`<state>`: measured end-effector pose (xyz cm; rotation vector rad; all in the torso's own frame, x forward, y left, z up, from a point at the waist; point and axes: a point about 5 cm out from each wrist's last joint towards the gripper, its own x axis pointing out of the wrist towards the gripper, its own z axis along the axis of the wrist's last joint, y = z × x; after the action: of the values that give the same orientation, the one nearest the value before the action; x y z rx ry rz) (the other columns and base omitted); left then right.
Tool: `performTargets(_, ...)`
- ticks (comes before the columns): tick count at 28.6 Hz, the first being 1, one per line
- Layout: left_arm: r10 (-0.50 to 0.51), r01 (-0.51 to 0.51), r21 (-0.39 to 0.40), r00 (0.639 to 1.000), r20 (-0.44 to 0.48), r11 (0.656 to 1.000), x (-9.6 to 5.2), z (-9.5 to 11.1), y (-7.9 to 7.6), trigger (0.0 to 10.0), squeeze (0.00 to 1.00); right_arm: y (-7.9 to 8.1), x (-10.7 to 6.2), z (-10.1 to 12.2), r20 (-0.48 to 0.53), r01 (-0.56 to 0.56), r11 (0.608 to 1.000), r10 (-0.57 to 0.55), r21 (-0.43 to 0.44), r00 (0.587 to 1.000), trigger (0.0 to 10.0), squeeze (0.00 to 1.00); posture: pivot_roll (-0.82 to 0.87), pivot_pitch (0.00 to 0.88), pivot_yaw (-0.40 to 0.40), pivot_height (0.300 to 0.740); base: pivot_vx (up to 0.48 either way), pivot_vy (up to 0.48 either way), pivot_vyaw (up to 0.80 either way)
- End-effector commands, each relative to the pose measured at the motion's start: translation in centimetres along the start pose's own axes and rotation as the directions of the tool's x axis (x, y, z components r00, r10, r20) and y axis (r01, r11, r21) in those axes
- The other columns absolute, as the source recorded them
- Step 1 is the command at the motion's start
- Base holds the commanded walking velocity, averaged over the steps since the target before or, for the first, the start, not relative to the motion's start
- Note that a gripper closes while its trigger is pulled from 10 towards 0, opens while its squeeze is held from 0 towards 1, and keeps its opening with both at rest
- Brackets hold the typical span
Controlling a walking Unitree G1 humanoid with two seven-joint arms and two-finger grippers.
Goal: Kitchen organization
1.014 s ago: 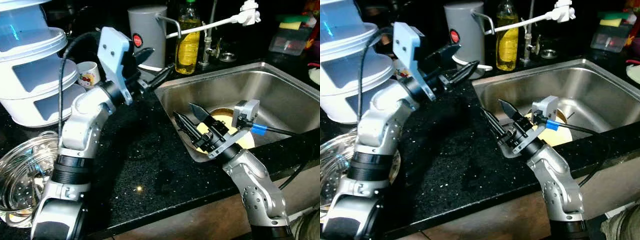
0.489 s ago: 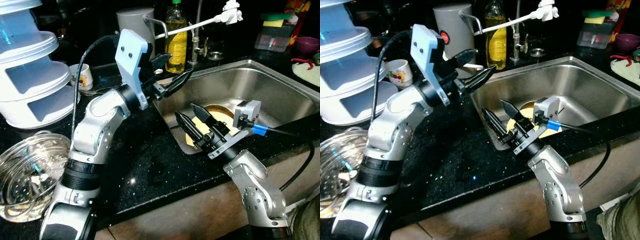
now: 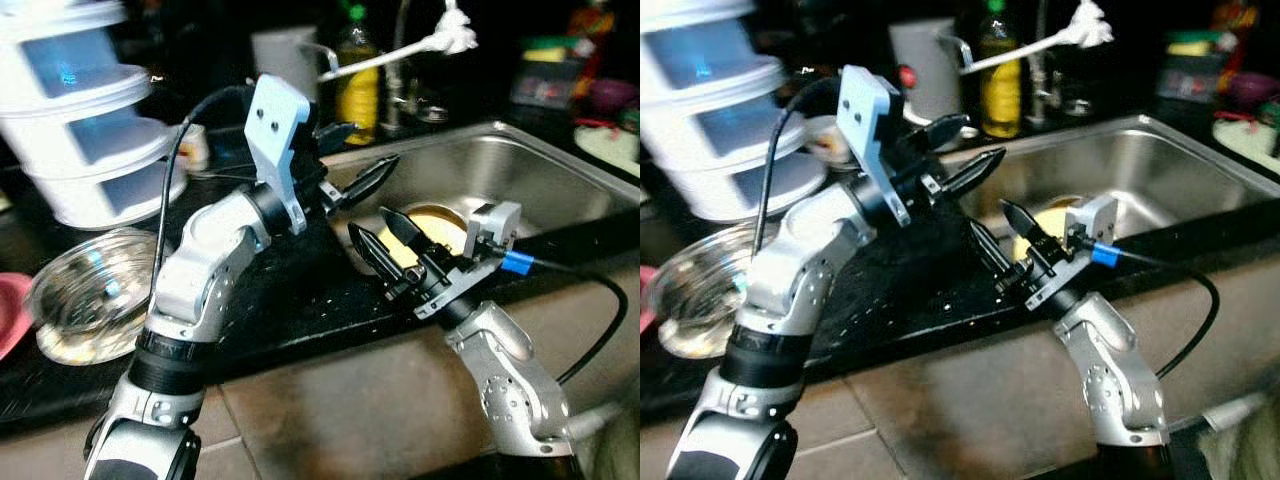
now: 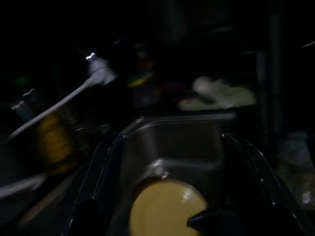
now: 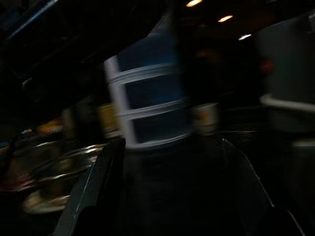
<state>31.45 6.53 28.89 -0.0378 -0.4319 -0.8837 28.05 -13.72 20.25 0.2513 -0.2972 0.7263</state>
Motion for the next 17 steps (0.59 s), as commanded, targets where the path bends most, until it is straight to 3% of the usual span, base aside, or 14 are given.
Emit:
performTargets(1,0.017,-0.017,-0.007,1.000,-0.013,1.000,-0.3,-0.2,0.1,10.0,0.00,0.4,0.2,-0.4,-0.009,-0.019,1.000,0.019,0.004,1.000,10.0,0.00,-0.07,0.000,0.041,0.740,0.000,0.000,0.79)
performTargets(5,0.041,-0.041,0.002,0.998,-0.039,0.999,-0.8,-0.8,0.1,10.0,0.00,0.4,0.0,-0.7,-0.021,-0.016,1.000,0.016,0.006,1.000,10.0,0.00,-0.07,0.000,0.041,0.740,0.000,0.000,0.79)
performTargets(6,0.111,-0.109,0.028,0.990,-0.089,0.994,-2.1,-1.8,0.3,10.0,0.00,-0.1,-0.4,-1.3,-0.044,0.011,1.000,-0.011,0.004,0.999,10.0,0.00,-0.06,0.000,0.038,0.740,0.000,0.000,0.79)
performTargets(10,0.164,-0.159,0.047,0.979,-0.119,0.986,-3.0,-2.4,0.6,10.0,0.00,-0.5,-0.7,-1.7,-0.060,0.031,1.000,-0.031,0.001,0.998,10.0,0.00,-0.06,0.000,0.036,0.740,0.000,0.000,0.79)
performTargets(14,0.300,-0.287,0.093,0.938,-0.177,0.953,-5.7,-3.7,1.7,10.0,0.00,-1.0,-1.1,-2.2,-0.079,0.059,0.998,-0.059,-0.001,0.995,10.0,0.00,-0.05,0.000,0.032,0.740,0.000,0.000,0.79)
performTargets(17,0.322,-0.307,0.103,0.929,-0.184,0.946,-6.2,-3.9,1.9,10.0,0.00,-1.0,-1.1,-2.3,-0.082,0.062,0.998,-0.062,-0.001,0.995,10.0,0.00,-0.05,0.000,0.031,0.740,0.000,0.000,0.79)
